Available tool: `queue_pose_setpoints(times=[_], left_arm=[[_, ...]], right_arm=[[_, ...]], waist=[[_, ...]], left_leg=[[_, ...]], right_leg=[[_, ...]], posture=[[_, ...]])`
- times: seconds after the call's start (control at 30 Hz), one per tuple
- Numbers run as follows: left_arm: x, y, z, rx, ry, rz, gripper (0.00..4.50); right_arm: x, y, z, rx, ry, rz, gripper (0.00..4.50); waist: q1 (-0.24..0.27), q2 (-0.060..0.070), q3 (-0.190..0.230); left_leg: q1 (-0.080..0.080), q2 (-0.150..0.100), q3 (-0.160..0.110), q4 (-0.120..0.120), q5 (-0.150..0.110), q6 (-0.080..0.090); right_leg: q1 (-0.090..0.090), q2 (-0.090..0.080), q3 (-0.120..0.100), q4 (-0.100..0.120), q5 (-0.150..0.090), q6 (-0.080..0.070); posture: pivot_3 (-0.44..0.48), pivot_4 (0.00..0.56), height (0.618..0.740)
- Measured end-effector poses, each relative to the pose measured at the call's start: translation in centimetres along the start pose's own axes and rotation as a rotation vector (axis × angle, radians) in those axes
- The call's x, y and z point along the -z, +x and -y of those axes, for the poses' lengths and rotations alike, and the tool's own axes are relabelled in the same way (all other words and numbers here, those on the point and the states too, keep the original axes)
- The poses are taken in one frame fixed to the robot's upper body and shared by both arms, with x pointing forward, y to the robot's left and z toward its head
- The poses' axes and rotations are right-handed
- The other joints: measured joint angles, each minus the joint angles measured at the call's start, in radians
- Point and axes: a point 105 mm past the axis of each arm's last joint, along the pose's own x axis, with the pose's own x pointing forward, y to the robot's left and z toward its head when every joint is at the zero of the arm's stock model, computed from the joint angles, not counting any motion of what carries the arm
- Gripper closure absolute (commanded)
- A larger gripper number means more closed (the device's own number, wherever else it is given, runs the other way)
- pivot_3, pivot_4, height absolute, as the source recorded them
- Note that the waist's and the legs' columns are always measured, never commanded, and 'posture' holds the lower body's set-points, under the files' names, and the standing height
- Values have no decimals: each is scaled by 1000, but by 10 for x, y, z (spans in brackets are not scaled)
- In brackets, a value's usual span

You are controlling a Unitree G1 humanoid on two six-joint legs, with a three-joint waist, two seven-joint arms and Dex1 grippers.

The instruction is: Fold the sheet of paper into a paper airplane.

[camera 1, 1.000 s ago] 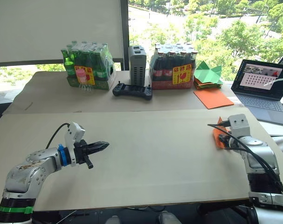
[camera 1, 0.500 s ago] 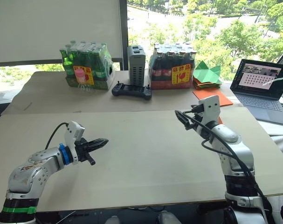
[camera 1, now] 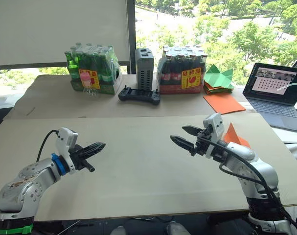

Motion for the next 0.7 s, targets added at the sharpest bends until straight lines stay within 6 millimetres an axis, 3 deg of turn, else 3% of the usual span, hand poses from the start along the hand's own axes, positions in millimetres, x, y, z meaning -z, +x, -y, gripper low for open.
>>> queue_pose_setpoints(times=[0.1,0.3,0.7], left_arm=[[-3,-2,-1,-14,-10,17,4500],[-19,3,-1,-11,-10,69,4500],[-12,-1,-1,-9,-46,41,4500]], right_arm=[[10,0,-8,-41,-19,-32,463],[8,8,-15,-62,-30,-6,463],[8,9,-14,-49,-23,-1,463]], waist=[[-3,0,0],[-1,0,0],[-1,0,0]], left_leg=[[1,0,0,0,0,0],[0,0,0,0,0,0],[0,0,0,0,0,0]], right_leg=[[0,0,0,0,0,0],[0,0,0,0,0,0],[0,0,0,0,0,0]], posture=[[0,150,740],[0,150,740],[0,150,740]])
